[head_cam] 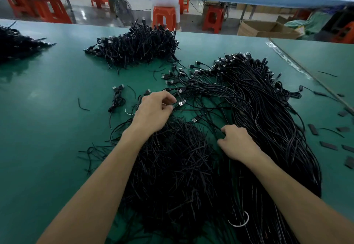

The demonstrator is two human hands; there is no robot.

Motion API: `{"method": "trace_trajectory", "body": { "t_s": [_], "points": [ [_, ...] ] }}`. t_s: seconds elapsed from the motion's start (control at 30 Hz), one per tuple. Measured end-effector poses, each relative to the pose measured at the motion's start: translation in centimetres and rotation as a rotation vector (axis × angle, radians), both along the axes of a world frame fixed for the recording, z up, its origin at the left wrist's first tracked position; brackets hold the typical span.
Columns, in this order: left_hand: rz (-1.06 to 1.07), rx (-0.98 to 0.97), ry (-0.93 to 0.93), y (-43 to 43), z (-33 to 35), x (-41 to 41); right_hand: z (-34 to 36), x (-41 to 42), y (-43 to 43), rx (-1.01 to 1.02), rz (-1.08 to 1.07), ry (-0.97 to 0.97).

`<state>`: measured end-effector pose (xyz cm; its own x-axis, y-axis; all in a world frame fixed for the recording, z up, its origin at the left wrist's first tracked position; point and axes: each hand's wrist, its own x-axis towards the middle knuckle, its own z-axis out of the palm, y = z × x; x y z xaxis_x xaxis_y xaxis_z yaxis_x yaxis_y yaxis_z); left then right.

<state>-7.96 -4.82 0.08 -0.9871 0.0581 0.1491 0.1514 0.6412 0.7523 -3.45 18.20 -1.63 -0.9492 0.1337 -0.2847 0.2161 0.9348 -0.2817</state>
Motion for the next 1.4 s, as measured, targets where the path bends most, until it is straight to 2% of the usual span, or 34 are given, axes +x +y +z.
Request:
{"method": "trace_trajectory", "body": {
  "t_s": [0.13, 0.37, 0.5, 0.7, 0.87, 0.9, 0.93, 1.0, 1.07, 1.13, 1.27, 1.33, 1.4],
  "points": [
    [-0.037, 0.021, -0.010, 1.0, 0.0, 0.4, -0.7, -0.2, -0.2, 0.149, -0.001, 0.081],
    [-0.095, 0.001, -0.049, 1.9, -0.3, 0.9, -0.6, -0.7, -0.6, 0.201, 0.008, 0.307],
    [-0.075, 0.027, -0.065, 2.3, -0.5, 1.0, -0.7, -0.6, -1.1, 0.230, 0.049, 0.190],
    [-0.012, 0.056, -0.047, 2.0, -0.2, 1.1, -1.4, -1.2, -0.5, 0.041, -0.006, 0.112],
    [-0.001, 0.053, -0.054, 1.5, -0.3, 1.4, -0.9, -1.8, 0.5, 0.020, -0.029, 0.172],
    [-0.008, 0.053, -0.055, 1.5, -0.4, 1.5, -0.5, -2.0, 0.8, -0.048, -0.040, 0.173],
    [-0.021, 0.056, -0.053, 1.4, -0.4, 1.5, 0.1, -2.1, 1.1, -0.198, -0.071, 0.153],
    [-0.059, 0.075, -0.037, 1.5, -0.4, 1.3, 2.0, -2.2, 1.1, -0.629, -0.168, 0.074],
    [-0.096, 0.093, -0.015, 1.8, -0.1, 1.1, 4.6, -1.6, 0.8, -0.894, -0.210, 0.049],
    [-0.135, 0.104, 0.012, 2.5, 0.3, 0.8, 7.1, -0.7, 0.1, -0.940, -0.121, 0.109],
    [-0.239, 0.077, 0.033, 4.8, 0.8, 0.1, 11.2, 2.8, -2.3, -0.778, 0.411, 0.312],
    [-0.251, 0.002, 0.090, 5.8, 0.8, -0.4, 12.5, 4.3, -3.2, -0.836, 0.635, 0.233],
    [-0.224, -0.044, 0.129, 6.1, 0.5, -0.9, 13.2, 5.0, -3.0, -0.963, 0.762, 0.169]
  ]
}}
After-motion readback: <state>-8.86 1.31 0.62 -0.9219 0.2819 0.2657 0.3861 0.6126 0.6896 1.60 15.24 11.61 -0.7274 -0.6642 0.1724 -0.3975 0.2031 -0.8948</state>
